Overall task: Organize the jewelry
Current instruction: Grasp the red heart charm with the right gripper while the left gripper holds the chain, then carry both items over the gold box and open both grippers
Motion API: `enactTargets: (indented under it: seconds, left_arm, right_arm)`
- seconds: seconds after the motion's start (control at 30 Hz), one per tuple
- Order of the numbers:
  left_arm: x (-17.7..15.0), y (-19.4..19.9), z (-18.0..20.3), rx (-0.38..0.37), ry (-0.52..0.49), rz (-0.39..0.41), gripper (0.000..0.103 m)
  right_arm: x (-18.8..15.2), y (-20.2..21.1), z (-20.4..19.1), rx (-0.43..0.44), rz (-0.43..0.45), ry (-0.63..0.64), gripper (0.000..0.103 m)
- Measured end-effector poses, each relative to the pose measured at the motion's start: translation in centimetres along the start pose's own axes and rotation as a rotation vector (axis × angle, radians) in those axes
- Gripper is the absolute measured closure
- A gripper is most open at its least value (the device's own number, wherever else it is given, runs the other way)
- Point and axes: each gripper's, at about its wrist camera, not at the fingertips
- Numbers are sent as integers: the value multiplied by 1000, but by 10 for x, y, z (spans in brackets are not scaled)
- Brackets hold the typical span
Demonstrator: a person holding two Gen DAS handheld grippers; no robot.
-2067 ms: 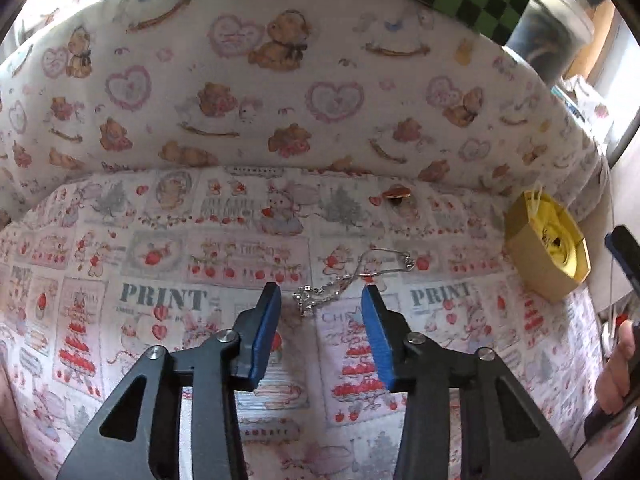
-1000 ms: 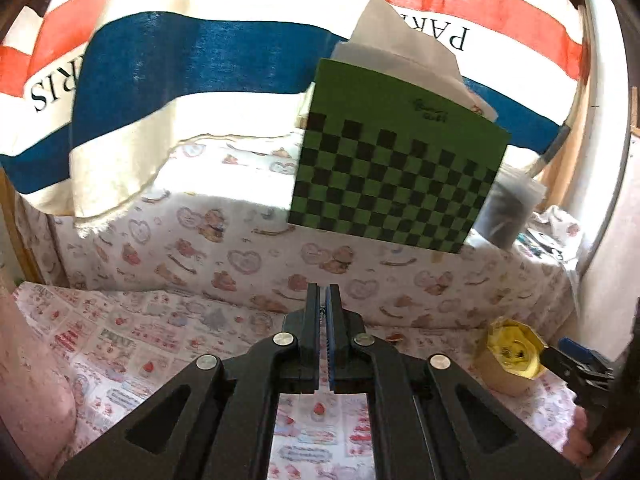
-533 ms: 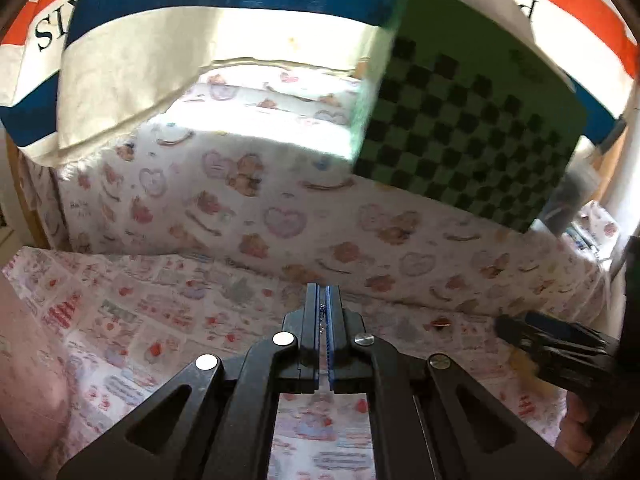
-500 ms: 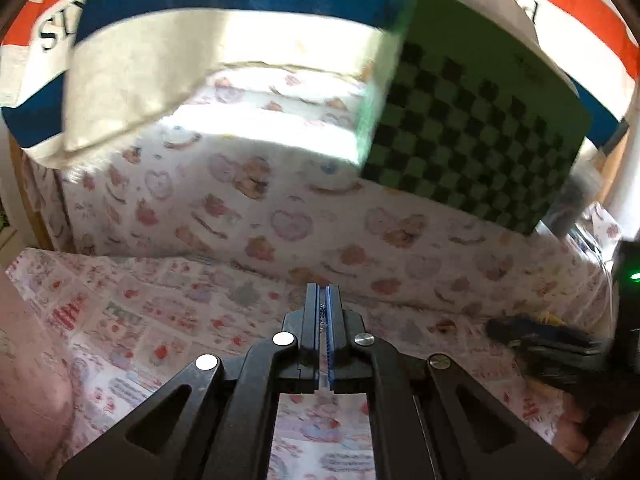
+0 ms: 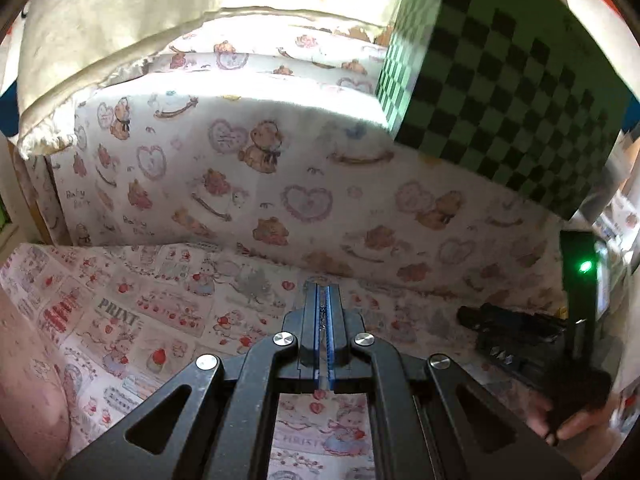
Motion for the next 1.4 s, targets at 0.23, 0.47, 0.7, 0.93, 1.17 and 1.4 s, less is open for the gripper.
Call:
enactTargets:
  seconds: [0.23, 0.47, 0.7, 0.93, 1.17, 1.4]
  left_arm:
    - [-2, 3, 7, -11, -17, -1, 101]
    - [-5, 23, 23, -3, -66, 33, 101]
    - [-7, 69, 53, -83, -117, 125, 101]
    - [-9, 102, 82, -132, -179, 189, 101]
    - [-17, 128, 109, -153, -250, 250, 101]
    - [-15, 129, 149, -150, -296, 217, 101]
  right_arm:
    - [-19, 22, 3, 19, 2, 44, 80]
    - [-61, 87, 16, 110, 84, 57, 80]
    - [-94, 141, 51, 125, 215, 44, 80]
    - [-100, 168, 97, 228, 353, -36, 80]
    - [-101, 197, 130, 246, 422, -89, 80]
    - [-99, 215, 165, 271, 471, -180, 80]
Point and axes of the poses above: each gripper's, at about its wrist camera, not at the fingertips, and y roughly against the way its jaws point, z to its right, x to its top, and after that the axes turned 1 degree about -x, right-handed
